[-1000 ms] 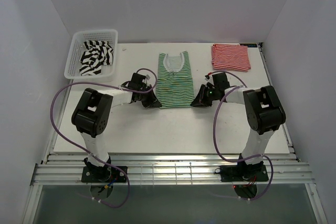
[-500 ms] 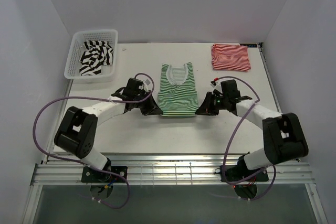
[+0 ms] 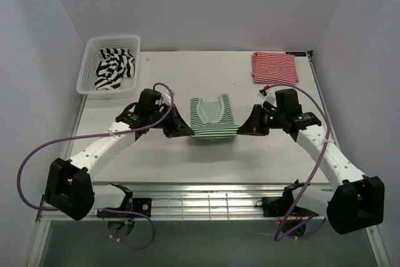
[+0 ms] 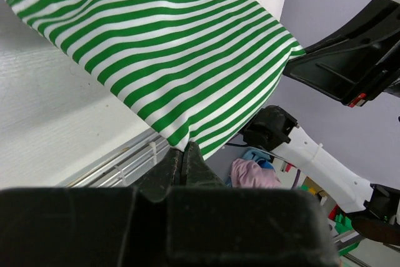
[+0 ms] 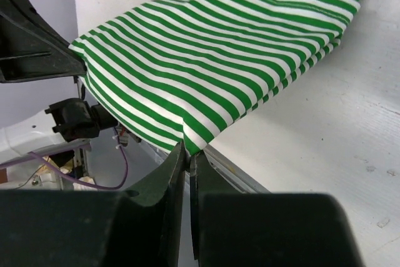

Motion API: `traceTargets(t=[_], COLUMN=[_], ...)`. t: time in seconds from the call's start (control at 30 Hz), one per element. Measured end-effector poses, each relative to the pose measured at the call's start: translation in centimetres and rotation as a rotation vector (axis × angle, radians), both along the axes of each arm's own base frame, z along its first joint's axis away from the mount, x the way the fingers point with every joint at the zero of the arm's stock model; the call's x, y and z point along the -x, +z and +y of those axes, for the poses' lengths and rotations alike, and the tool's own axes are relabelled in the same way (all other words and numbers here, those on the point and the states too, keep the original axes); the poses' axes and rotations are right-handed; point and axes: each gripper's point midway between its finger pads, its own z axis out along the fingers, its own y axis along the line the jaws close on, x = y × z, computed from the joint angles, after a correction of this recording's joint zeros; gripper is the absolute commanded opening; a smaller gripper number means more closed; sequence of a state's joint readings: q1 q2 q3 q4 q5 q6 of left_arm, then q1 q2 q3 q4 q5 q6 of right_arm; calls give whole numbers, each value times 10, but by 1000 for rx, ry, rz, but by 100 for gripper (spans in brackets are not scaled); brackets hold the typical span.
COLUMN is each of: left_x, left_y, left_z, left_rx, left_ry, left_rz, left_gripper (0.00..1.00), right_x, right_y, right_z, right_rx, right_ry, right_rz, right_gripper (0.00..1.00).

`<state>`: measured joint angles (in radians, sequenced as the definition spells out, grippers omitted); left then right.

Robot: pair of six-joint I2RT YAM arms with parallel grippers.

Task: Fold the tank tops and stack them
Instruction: Fold the tank top

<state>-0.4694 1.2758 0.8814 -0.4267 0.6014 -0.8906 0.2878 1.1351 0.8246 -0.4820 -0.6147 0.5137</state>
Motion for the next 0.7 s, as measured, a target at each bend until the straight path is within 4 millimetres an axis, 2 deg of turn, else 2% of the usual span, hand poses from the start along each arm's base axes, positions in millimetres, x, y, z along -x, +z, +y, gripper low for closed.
traceTargets(t=[0.1, 0.23, 0.47, 0.7], left_x=[-5, -19, -54, -106], left_y=[13, 24, 13, 8], left_z=[-2, 0, 5, 7], left_rx=[9, 22, 22, 41], left_ry=[2, 21, 75, 115], left_rz=[-11, -22, 15, 11], left_gripper=[0, 0, 0, 0], right_x=[-7, -17, -45, -84], right_y=[19, 25, 19, 27], right_z=[1, 3, 7, 9], right_rx=[-18, -27, -35, -66], right_ry=[1, 5, 19, 7], right_rz=[-26, -9, 51, 41], right_gripper=[8, 8, 8, 8])
